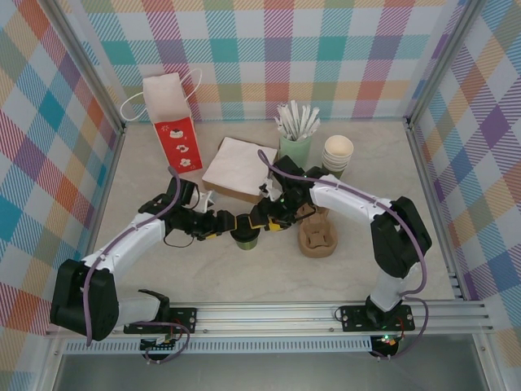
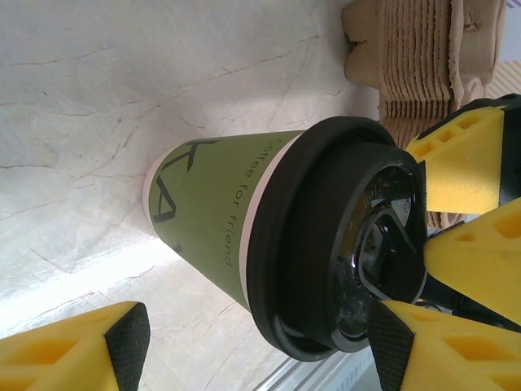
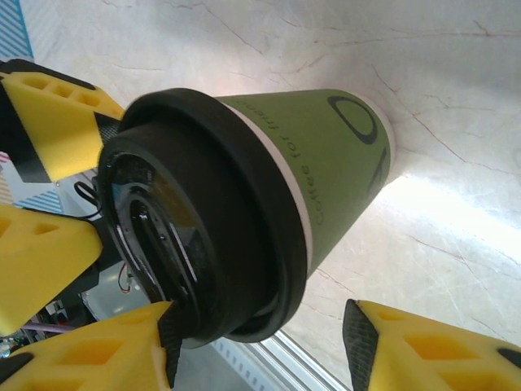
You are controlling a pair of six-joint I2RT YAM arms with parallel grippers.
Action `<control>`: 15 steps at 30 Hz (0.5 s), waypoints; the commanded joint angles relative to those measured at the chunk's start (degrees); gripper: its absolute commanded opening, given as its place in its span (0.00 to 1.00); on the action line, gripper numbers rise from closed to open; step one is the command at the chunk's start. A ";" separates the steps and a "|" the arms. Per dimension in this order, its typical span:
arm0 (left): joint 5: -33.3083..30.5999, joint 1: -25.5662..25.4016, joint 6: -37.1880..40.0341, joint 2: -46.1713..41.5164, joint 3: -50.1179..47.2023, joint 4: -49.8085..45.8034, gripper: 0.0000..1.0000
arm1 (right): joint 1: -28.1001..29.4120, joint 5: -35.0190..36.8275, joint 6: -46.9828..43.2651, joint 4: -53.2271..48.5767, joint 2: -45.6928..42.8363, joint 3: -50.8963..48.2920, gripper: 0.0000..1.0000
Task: Pack the takeout coffee
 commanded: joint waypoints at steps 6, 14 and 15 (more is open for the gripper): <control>-0.02 0.53 1.84 2.39 -1.07 1.53 0.72 | 0.29 0.92 -0.34 -2.05 1.75 1.62 0.49; -1.28 0.53 2.34 3.67 -2.10 1.79 0.71 | 0.29 2.28 -1.25 -4.12 2.49 2.28 0.41; -1.46 0.49 2.53 3.68 -2.27 1.67 0.70 | 0.29 2.37 -1.23 -4.30 2.58 2.34 0.39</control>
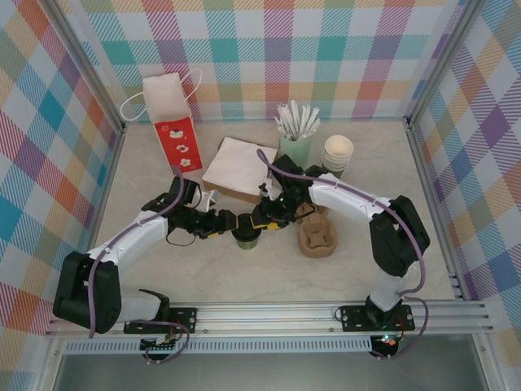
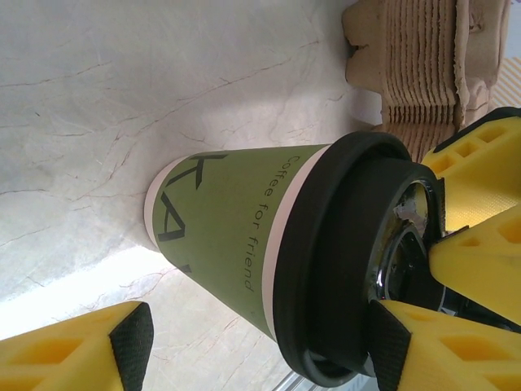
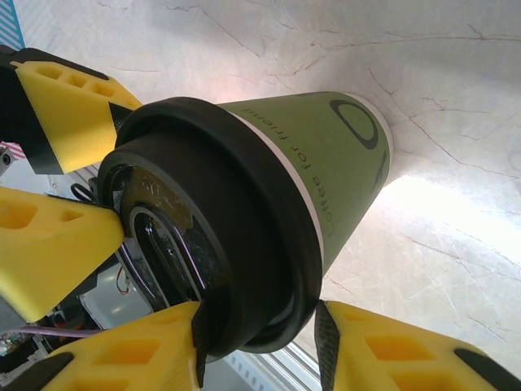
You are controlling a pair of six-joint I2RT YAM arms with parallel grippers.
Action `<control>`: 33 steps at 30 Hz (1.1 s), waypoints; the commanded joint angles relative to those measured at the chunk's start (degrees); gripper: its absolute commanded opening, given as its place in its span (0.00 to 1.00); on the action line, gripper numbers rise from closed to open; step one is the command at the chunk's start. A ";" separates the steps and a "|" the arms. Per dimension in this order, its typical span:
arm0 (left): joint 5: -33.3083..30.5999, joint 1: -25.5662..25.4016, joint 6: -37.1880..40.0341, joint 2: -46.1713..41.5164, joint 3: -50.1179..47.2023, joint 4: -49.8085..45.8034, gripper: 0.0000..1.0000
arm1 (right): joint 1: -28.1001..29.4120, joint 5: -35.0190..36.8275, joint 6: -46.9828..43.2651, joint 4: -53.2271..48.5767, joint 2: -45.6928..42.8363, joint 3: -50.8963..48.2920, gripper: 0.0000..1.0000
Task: Pack the takeout coffee
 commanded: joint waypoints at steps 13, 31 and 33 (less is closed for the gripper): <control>-4.85 0.54 2.55 1.49 -3.47 -3.02 0.70 | 1.39 4.31 -1.69 -6.30 3.62 -1.19 0.32; -6.62 0.53 3.51 0.83 -4.38 -4.71 0.70 | 3.36 7.96 -3.17 -10.88 7.64 -5.73 0.32; -6.57 0.53 3.43 0.80 -4.30 -4.82 0.70 | 3.47 8.50 -3.33 -11.39 8.02 -5.76 0.32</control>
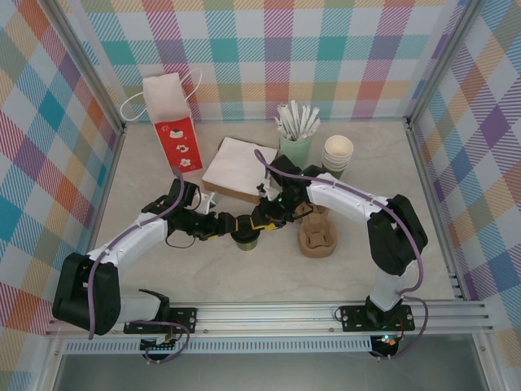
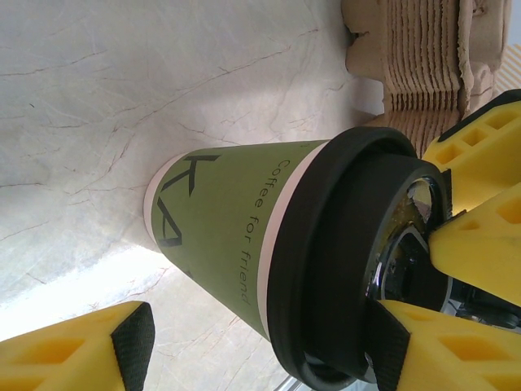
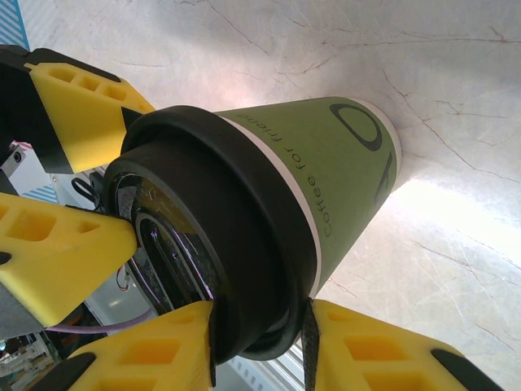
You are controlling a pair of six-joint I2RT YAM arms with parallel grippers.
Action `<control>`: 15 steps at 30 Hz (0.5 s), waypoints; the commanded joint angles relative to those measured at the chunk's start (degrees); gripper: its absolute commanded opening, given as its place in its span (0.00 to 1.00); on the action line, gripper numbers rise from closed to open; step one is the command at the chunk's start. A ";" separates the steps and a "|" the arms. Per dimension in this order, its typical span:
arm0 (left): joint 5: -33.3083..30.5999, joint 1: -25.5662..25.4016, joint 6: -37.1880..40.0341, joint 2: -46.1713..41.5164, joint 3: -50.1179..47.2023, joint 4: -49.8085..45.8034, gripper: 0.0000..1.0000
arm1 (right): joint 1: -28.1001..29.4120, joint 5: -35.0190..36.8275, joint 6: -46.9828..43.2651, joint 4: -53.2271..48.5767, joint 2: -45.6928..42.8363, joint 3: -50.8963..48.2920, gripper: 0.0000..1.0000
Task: Pack the takeout coffee
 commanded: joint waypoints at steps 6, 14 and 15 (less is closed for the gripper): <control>-5.12 0.53 0.40 0.75 -1.95 -3.70 0.70 | 2.61 8.18 -2.36 -9.98 4.46 0.16 0.35; -2.97 0.53 -1.89 -0.76 1.63 -2.69 0.77 | 2.65 5.73 -3.68 -6.45 2.40 10.33 0.53; -2.85 0.53 -2.00 -1.02 2.27 -2.74 0.78 | 2.62 5.72 -3.74 -6.05 2.09 10.69 0.55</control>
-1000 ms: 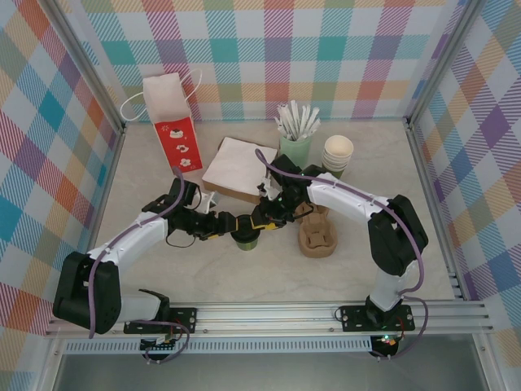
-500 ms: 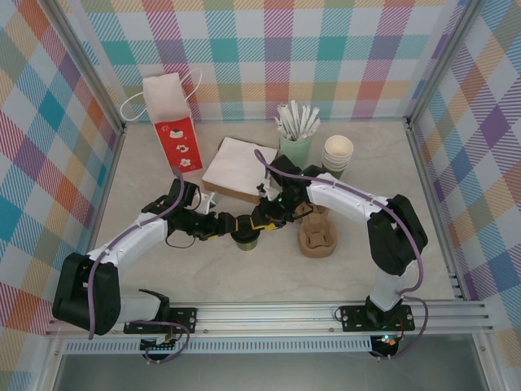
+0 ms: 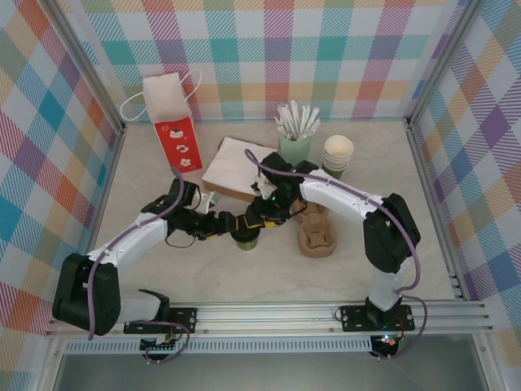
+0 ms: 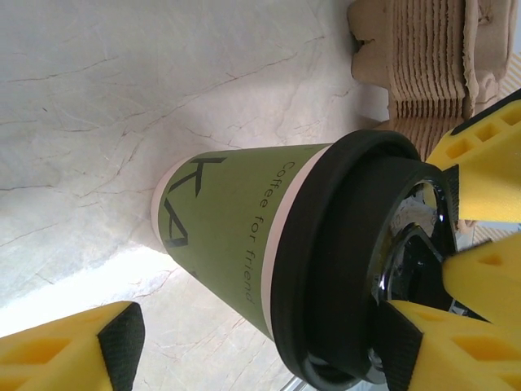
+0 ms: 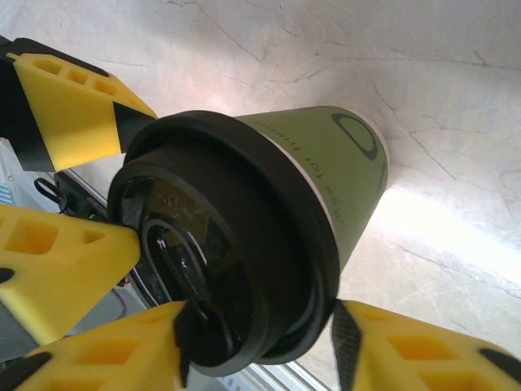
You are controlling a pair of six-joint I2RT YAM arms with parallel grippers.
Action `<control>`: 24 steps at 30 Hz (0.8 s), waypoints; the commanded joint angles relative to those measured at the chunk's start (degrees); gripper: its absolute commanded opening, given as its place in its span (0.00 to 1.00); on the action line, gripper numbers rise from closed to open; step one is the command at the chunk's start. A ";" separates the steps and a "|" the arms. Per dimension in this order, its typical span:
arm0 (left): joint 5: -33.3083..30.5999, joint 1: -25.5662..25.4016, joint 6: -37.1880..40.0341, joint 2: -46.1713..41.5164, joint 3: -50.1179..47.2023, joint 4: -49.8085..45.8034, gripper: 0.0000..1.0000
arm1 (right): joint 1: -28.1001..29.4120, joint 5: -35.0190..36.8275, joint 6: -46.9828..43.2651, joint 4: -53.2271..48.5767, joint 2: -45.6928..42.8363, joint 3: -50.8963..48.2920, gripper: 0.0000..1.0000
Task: Pack the takeout coffee
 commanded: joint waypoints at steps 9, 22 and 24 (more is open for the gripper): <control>-9.62 1.35 -3.53 -5.85 6.44 -4.42 0.88 | 1.68 9.95 -5.90 -3.81 -4.83 3.00 0.83; -23.83 8.84 -11.45 -19.21 2.24 -3.65 1.00 | 12.11 28.57 -13.19 -16.28 4.98 16.09 1.00; -23.66 9.70 -11.45 -19.85 1.87 -4.16 1.00 | 12.87 28.96 -14.08 -17.43 7.16 18.49 1.00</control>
